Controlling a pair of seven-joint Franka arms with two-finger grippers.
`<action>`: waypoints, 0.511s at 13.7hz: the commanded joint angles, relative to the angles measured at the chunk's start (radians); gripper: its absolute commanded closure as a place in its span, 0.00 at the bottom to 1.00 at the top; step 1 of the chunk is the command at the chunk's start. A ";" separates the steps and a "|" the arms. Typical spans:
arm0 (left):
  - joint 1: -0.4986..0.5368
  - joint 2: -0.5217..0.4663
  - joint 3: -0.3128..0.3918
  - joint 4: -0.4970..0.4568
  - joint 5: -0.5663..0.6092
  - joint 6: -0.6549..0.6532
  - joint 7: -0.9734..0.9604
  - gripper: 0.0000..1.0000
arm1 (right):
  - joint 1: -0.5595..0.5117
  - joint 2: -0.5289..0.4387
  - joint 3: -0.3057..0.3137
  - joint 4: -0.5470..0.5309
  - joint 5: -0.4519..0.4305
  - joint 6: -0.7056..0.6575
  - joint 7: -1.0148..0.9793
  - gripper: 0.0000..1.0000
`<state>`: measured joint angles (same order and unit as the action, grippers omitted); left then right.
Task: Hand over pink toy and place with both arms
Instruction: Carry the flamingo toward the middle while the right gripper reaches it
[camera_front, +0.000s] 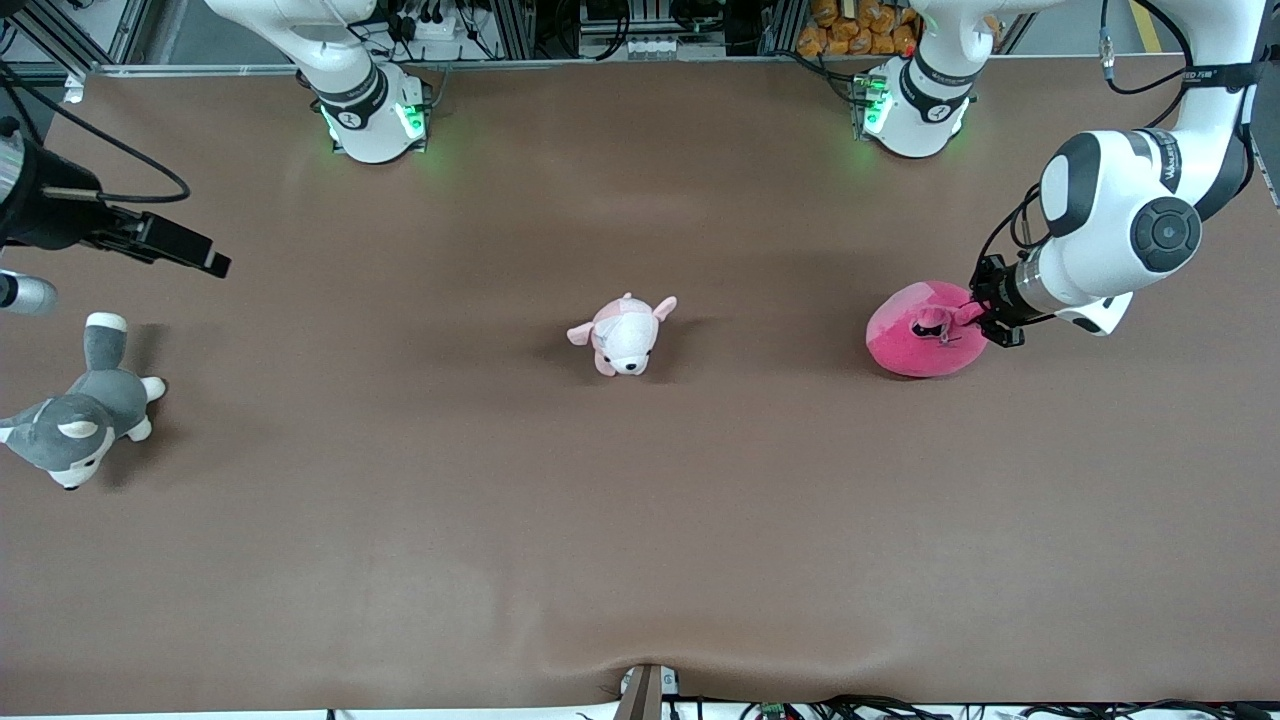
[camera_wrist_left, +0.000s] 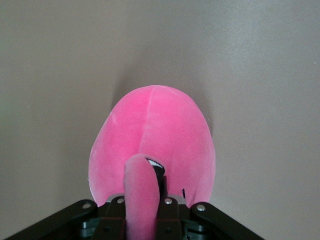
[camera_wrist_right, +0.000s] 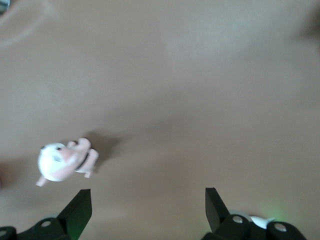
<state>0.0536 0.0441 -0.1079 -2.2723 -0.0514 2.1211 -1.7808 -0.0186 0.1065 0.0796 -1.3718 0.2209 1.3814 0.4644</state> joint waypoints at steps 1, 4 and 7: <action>-0.001 -0.012 -0.009 0.037 -0.048 -0.026 -0.025 1.00 | 0.046 0.015 -0.003 0.030 0.031 -0.015 0.208 0.00; -0.053 0.023 -0.019 0.193 -0.105 -0.114 -0.046 1.00 | 0.109 0.024 -0.003 0.030 0.043 -0.010 0.328 0.00; -0.112 0.120 -0.026 0.443 -0.120 -0.289 -0.170 1.00 | 0.115 0.047 -0.003 0.030 0.173 -0.002 0.521 0.00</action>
<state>-0.0270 0.0693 -0.1299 -2.0176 -0.1511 1.9436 -1.8802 0.0970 0.1203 0.0827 -1.3715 0.3229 1.3831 0.8785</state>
